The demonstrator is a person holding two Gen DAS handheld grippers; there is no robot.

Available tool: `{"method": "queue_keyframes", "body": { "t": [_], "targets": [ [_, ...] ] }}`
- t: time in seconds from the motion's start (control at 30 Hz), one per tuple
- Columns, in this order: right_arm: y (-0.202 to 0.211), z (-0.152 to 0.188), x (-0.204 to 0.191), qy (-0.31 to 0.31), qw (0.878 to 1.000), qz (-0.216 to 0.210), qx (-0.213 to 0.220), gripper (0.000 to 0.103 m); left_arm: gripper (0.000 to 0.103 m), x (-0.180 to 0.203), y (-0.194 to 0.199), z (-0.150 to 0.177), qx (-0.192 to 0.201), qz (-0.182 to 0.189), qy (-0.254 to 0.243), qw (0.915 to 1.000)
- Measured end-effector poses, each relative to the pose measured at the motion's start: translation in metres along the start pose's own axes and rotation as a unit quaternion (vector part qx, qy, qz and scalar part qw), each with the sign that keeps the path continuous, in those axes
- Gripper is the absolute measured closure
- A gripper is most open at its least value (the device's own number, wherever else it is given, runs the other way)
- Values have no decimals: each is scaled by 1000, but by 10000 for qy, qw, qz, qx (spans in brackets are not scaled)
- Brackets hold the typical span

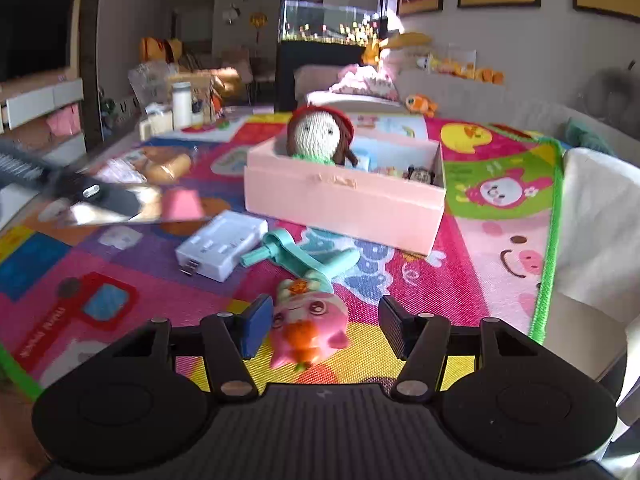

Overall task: Organize objects
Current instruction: 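Carry the biscuit pack over the pink box and open the left gripper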

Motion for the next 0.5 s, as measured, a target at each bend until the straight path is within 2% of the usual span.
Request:
{"method": "queue_keyframes", "body": {
  "t": [0.07,0.17,0.33,0.5],
  "targets": [
    [-8,-2,2,-80,9998,-153,-66,39,67,-3,1,2,-11,-9,56,10000],
    [-9,-4,-2,-38,9994,-337,-53,62,67,-1,3,-2,42,51,79,9999],
    [5,-6,0,-141,9994,-288,128,63,67,24,2,-25,275,422,-101,9987],
    [20,-6,15,-450,9979,-260,398,63,67,66,-27,-75,804,606,-539,9935]
  ]
}}
Point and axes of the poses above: each gripper's, at about its wrist camera, not at the fingertips, and y roughly against the way its jaws point, x to its right, z to its underside, the point moved 1 cm from there along -y, roughly the way its jaws point, and after that the axes turned 9 degrees about y, right-handed, at the moved point
